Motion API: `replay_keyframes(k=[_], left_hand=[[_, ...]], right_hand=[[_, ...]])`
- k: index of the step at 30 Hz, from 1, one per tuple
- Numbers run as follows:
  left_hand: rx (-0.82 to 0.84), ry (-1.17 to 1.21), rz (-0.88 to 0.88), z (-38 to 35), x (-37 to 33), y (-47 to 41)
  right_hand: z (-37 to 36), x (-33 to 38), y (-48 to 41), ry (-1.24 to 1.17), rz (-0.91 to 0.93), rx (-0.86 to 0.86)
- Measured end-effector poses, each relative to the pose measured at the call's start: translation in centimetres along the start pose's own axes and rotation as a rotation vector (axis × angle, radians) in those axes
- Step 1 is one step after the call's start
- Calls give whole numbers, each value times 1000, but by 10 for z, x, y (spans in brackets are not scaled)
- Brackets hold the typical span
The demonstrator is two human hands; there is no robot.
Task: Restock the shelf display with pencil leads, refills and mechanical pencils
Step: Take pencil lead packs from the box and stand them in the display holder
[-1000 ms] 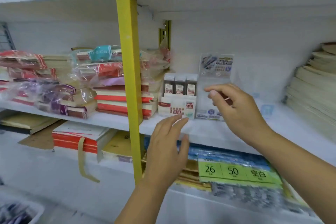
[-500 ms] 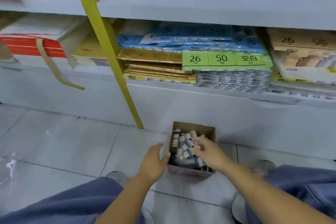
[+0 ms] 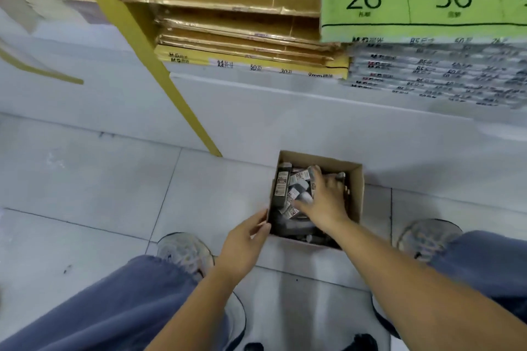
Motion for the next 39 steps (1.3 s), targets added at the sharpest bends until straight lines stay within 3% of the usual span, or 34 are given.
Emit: replay_keyframes(k=[6, 13, 26, 30, 36, 39], left_hand=[[-11, 30, -16, -1, 0, 2], [-18, 57, -22, -2, 5, -1], [-16, 80, -33, -2, 9, -1], [-8, 71, -30, -2, 9, -1], [-15, 69, -29, -1, 11, -2], [-10, 57, -27, -2, 11, -3]], right_hand=[[-2, 3, -7, -155, 23, 7], [7, 3, -3, -325, 54, -100], [7, 9, -4, -556, 1, -77], [5, 11, -1, -603, 24, -25], [-3, 14, -2, -575, 34, 215], [-2, 13, -1, -550, 46, 211]])
Point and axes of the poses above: each hand's wrist, its own y-axis away from the middle knuckle, its own z-axis out of the back of the hand, x = y × z, the point moved 10 cm from there along -y, towards the middle knuckle, and after that the axes turned 9 degrees about y, right-handed, at the moved point
